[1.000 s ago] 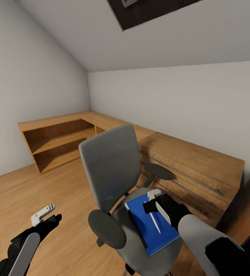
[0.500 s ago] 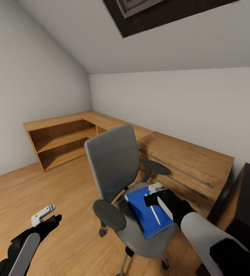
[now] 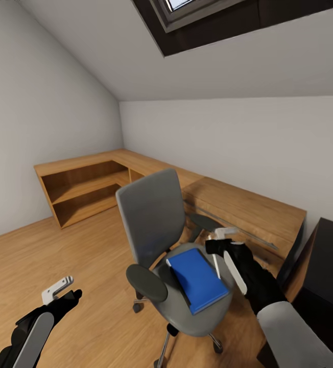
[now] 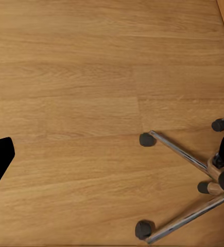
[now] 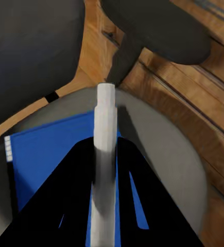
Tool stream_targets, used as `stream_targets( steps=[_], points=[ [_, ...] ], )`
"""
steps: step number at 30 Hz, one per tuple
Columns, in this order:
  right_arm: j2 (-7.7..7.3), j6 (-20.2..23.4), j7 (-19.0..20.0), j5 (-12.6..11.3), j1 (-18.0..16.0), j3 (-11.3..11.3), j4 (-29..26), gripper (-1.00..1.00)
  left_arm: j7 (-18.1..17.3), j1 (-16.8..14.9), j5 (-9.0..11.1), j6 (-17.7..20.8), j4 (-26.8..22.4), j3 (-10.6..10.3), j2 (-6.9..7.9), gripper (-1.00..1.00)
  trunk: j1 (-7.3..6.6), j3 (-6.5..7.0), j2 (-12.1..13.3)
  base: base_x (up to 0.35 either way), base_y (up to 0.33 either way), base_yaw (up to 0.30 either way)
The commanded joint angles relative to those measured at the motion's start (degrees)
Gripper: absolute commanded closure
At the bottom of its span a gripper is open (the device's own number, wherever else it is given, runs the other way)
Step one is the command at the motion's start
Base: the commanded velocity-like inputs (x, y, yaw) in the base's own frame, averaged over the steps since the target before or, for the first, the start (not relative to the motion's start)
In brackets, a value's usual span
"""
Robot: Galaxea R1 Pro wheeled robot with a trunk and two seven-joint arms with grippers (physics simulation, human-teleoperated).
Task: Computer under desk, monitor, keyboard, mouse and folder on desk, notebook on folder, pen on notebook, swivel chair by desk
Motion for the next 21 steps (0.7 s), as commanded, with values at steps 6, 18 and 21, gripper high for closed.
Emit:
stream_targets(
  steps=[6, 18, 21],
  points=[
    [-0.12, 5.7, -2.3, -0.6, 6.0, -3.9, -14.6, 1.00, 0.5, 0.0, 0.6, 0.0, 0.1, 0.0, 0.01, -1.00, -1.33, 1.02, 2.4, -0.001, 0.000, 0.000],
    [-0.19, 9.0, -2.6, -0.5, 8.1, -11.8, -22.0, 1.00, 0.3, 0.0, 0.2, 0.0, -0.7, -0.1, -0.04, -1.00, -3.96, 3.18, 7.2, 0.000, 0.000, 0.000],
    [-0.14, 9.0, -2.6, -0.5, 8.2, -12.1, -22.3, 1.00, 0.3, 0.0, 0.2, 0.0, -1.8, -0.1, -0.06, -1.00, -4.62, 3.72, 8.4, 0.000, 0.000, 0.000]
  ],
)
